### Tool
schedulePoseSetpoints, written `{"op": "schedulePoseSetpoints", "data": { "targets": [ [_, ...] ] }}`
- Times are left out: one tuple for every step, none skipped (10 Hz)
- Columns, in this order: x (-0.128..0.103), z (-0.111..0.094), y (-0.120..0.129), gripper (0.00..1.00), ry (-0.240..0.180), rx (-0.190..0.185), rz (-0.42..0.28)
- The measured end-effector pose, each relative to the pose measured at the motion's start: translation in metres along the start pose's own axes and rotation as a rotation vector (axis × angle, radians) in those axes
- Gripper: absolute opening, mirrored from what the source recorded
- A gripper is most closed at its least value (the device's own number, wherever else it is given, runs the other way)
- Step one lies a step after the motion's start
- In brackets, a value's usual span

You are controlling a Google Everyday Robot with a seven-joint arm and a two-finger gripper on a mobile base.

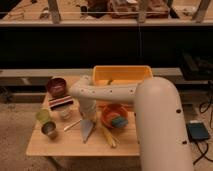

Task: Wipe table surface with towel

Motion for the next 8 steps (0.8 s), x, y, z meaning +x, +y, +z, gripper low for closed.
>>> {"op": "schedulePoseSetpoints", "data": {
  "targets": [
    [-0.005,0.000,-0.008,0.00,-0.001,-0.001,-0.018],
    [-0.012,0.001,-0.017,0.00,-0.003,-0.001,-0.041],
    [-0.029,0.001,-0.031,0.00,-0.009,0.000,-0.084],
    [-0.049,0.002,-0.042,0.00,-0.016,0.001,-0.131],
    [-0.061,0.003,-0.044,0.00,-0.019,-0.001,-0.157],
    [-0.082,0.003,-0.048,0.00,-0.025,-0.001,-0.199],
    [-0.095,0.005,-0.048,0.00,-0.029,-0.003,-0.225],
    [-0.108,0.008,-0.044,0.00,-0.036,-0.007,-0.246]
  ]
}}
